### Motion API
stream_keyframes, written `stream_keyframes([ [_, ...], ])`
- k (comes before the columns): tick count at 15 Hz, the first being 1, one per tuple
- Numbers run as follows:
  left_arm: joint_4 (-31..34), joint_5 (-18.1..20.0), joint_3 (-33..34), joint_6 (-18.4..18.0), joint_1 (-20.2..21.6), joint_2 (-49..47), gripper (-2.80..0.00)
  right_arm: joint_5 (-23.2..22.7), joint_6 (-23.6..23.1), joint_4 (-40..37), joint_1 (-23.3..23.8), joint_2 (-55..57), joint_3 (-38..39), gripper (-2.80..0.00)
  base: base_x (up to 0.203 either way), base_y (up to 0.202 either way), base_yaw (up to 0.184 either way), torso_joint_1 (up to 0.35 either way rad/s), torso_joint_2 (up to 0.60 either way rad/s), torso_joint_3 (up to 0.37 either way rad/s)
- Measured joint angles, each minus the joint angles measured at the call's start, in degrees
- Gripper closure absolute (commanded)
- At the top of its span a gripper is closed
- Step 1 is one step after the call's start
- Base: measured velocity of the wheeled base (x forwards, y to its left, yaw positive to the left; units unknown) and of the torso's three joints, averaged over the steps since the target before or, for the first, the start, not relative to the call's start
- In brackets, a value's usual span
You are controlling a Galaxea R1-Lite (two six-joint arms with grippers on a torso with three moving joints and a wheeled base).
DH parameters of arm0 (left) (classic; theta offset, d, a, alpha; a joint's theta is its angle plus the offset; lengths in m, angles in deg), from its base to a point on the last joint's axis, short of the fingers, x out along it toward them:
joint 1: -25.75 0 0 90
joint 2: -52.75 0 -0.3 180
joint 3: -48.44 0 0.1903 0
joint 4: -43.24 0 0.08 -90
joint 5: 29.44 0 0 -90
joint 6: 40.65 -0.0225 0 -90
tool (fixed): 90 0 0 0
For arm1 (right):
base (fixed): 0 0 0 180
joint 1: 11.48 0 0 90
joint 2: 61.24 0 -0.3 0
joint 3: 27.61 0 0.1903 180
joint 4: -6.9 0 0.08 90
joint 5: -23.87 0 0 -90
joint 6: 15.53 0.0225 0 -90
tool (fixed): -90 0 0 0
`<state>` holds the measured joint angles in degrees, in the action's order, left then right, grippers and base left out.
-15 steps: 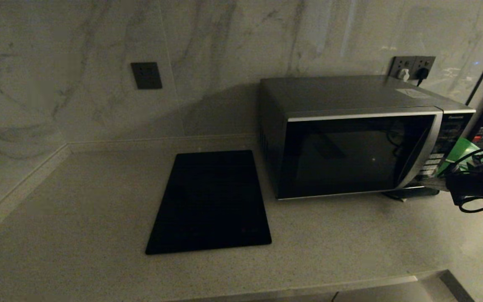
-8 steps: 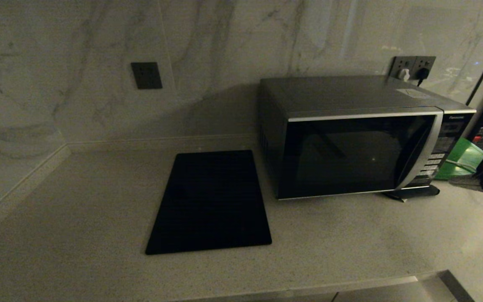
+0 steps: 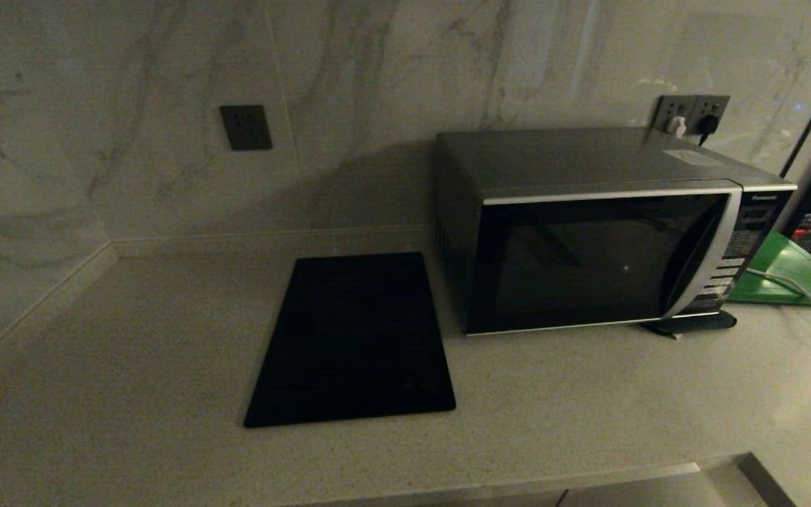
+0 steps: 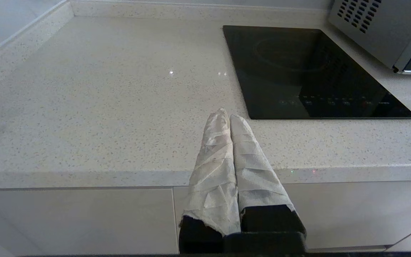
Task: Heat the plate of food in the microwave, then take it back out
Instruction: Open the microwave oven
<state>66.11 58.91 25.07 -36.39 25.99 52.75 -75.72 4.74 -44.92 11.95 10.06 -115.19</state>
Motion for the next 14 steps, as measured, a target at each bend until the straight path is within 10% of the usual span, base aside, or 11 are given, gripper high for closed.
stream_keyframes([
  [4,0.0,0.0,0.0,0.0,0.0,0.0,0.0,12.7,-8.3,-3.6,-9.6,-18.6,8.6,0.0,0.0,0.0,0.0,0.0,0.0,0.0],
  [14,0.0,0.0,0.0,0.0,0.0,0.0,0.0,19.6,-19.3,3.0,-22.1,-55.2,34.6,0.0,0.0,0.0,0.0,0.0,0.0,0.0],
])
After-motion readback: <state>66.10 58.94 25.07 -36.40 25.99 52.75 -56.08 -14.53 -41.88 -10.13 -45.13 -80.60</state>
